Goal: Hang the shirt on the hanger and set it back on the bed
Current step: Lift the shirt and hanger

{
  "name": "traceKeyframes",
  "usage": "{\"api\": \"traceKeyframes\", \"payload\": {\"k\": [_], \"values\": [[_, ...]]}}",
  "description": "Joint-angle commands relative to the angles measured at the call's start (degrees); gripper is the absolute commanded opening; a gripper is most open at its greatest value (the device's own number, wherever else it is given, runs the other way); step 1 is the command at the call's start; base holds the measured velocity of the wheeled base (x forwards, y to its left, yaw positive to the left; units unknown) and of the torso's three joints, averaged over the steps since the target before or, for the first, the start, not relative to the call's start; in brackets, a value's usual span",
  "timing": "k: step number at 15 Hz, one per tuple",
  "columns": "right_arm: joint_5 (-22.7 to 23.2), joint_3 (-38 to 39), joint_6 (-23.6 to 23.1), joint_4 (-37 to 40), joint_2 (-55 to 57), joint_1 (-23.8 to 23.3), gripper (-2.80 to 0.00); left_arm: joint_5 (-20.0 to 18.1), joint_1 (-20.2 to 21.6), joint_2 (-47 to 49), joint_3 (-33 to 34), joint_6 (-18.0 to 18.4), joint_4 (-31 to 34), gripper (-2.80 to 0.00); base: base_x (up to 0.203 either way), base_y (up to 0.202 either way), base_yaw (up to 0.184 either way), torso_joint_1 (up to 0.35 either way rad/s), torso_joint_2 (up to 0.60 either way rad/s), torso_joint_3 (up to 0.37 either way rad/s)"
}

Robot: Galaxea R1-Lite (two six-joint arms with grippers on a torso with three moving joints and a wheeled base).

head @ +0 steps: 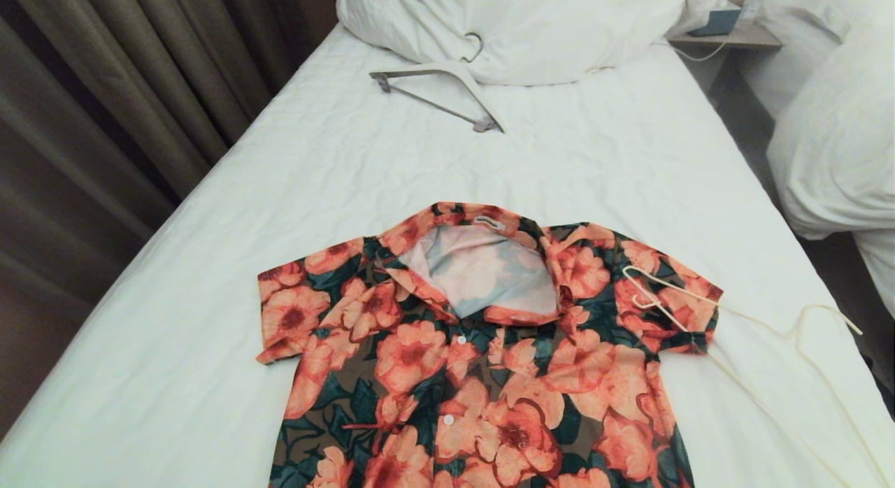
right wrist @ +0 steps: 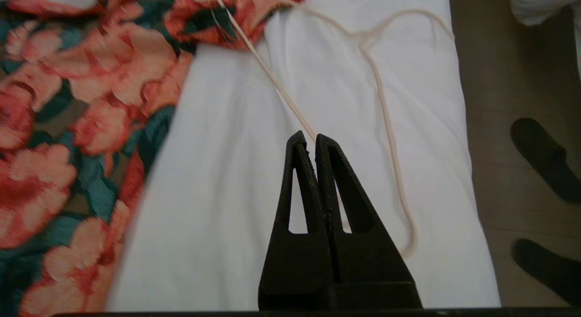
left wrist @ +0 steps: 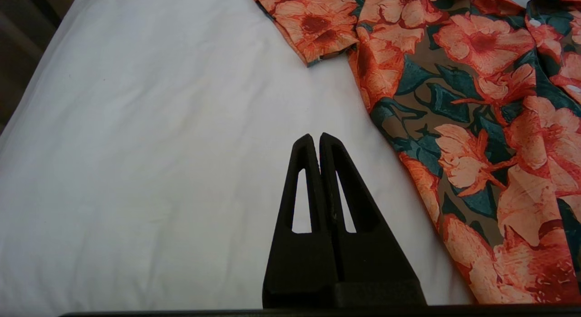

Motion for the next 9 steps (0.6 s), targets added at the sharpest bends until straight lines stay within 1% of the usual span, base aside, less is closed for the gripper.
{"api": "traceKeyframes", "payload": {"k": [1, 2, 3, 4, 5, 7, 9], "values": [[0.4, -2.9, 0.1, 0.0, 6.1, 0.0, -2.80, 0.0, 0.0, 0.1, 0.1, 0.0, 0.0, -2.80, 0.000, 0.000, 0.000, 0.000, 0.00, 0.000], [0.7, -4.8, 0.7, -0.2, 8.9, 0.0, -2.80, 0.0, 0.0, 0.1, 0.1, 0.0, 0.0, -2.80, 0.000, 0.000, 0.000, 0.000, 0.00, 0.000], [1.0, -6.8, 2.3, -0.3, 12.0, 0.0, -2.80, 0.0, 0.0, 0.1, 0.1, 0.0, 0.0, -2.80, 0.000, 0.000, 0.000, 0.000, 0.00, 0.000], [1.7, -9.1, 5.0, -0.4, 15.3, 0.0, -2.80, 0.0, 0.0, 0.1, 0.1, 0.0, 0.0, -2.80, 0.000, 0.000, 0.000, 0.000, 0.00, 0.000], [2.7, -11.4, 8.8, -0.5, 18.6, 0.0, -2.80, 0.0, 0.0, 0.1, 0.1, 0.0, 0.0, -2.80, 0.000, 0.000, 0.000, 0.000, 0.00, 0.000], [4.9, -16.2, 17.8, -0.5, 26.0, 0.0, -2.80, 0.0, 0.0, 0.1, 0.1, 0.0, 0.0, -2.80, 0.000, 0.000, 0.000, 0.000, 0.00, 0.000], [7.2, -20.1, 24.7, -1.1, 35.1, 0.0, -2.80, 0.0, 0.0, 0.1, 0.1, 0.0, 0.0, -2.80, 0.000, 0.000, 0.000, 0.000, 0.00, 0.000]]}}
